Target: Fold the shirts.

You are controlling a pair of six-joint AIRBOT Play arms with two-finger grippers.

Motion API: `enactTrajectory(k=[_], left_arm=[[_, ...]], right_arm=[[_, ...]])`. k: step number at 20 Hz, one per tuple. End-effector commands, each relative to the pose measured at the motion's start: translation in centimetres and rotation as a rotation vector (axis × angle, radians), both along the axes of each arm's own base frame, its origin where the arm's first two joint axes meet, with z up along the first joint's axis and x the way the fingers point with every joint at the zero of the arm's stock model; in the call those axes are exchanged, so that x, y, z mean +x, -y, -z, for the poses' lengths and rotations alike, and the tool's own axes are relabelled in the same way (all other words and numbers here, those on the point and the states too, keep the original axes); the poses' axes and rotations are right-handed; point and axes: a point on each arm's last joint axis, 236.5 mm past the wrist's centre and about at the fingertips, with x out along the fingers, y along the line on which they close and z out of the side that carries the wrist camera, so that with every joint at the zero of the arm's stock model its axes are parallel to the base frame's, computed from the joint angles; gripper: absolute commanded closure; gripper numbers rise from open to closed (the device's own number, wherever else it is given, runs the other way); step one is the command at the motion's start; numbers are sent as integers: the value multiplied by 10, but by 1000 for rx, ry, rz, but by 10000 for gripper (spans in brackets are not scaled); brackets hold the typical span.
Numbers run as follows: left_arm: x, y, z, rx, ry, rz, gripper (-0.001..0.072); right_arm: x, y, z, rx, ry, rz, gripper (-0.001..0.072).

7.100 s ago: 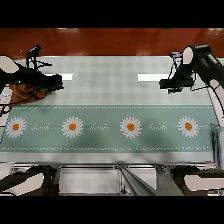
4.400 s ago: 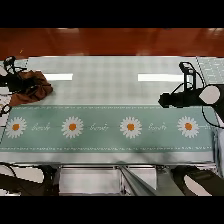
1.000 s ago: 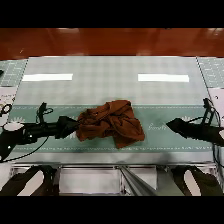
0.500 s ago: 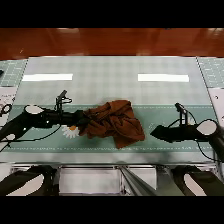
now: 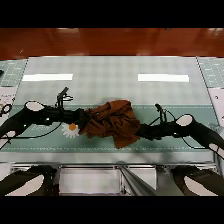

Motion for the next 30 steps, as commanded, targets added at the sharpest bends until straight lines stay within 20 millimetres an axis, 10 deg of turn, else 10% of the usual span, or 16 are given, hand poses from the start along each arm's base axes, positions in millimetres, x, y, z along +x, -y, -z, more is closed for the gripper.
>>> enactTrajectory(k=[1, 5, 9, 13, 16, 20, 23, 26, 30], left_arm=[[9, -4, -5, 4, 22, -19, 682], [62, -28, -97, -48, 246, -69, 682], [100, -66, -279, -29, 712, -145, 682], [53, -65, -456, 0, 1165, -136, 682], [2, -75, -534, 128, 1396, -177, 682], [-53, -118, -552, 388, 1448, -359, 682], [-89, -142, -526, 561, 1360, -411, 682], [-99, -147, -460, 600, 1134, -364, 682], [-75, -131, -338, 488, 756, -221, 682]], right_arm=[[23, -38, -26, 111, 87, -58, 689], [91, -8, -118, -20, 332, -136, 690], [147, 56, -315, -273, 769, -94, 690], [108, 74, -504, -330, 1181, -45, 690], [54, 94, -570, -392, 1330, -13, 690], [-8, 127, -580, -466, 1357, 83, 690], [-44, 144, -571, -495, 1349, 136, 690], [-54, 155, -539, -515, 1248, 166, 690], [-7, 138, -464, -500, 1054, 81, 690]])
